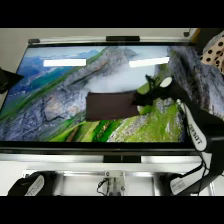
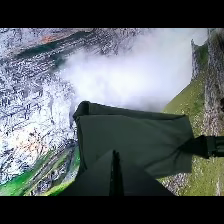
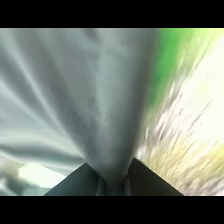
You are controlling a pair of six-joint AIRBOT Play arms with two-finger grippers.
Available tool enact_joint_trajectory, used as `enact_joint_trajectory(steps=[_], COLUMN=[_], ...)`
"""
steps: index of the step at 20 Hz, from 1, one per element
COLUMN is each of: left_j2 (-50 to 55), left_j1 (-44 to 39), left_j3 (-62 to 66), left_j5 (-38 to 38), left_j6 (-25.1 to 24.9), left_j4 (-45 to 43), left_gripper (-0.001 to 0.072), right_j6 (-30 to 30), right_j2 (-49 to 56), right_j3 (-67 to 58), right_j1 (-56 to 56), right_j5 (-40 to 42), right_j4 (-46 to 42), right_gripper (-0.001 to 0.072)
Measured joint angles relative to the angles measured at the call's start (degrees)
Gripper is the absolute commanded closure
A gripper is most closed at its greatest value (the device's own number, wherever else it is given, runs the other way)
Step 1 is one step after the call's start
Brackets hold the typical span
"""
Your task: Fold the shirts.
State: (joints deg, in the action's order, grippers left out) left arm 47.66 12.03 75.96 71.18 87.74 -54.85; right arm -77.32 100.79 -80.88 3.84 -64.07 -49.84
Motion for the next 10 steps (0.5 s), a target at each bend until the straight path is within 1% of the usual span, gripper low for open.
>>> enact_joint_trajectory(steps=[2, 5, 8, 10], left_j2=[0.00, -0.02, -0.02, 0.00], left_j1=[0.00, -0.09, -0.79, -1.79], left_j3=[0.00, 0.00, 0.00, 0.00], left_j5=[-0.11, -0.17, -0.24, -0.24], left_j6=[0.22, 0.48, 0.59, 0.61], left_j4=[0.02, 0.02, 0.02, 0.00], left_gripper=[0.0678, 0.0678, 0.0678, 0.0678], right_j6=[-0.66, -4.24, -7.21, -9.29], right_j2=[0.00, 0.00, -0.61, -1.36], right_j3=[-5.35, -12.00, -15.12, -15.98], right_j1=[-5.18, -15.10, -25.62, -31.36], right_j5=[1.33, 1.27, -1.70, -4.94], right_j4=[-0.55, -1.01, -2.29, -5.70], right_gripper=[0.0659, 0.0659, 0.0659, 0.0659])
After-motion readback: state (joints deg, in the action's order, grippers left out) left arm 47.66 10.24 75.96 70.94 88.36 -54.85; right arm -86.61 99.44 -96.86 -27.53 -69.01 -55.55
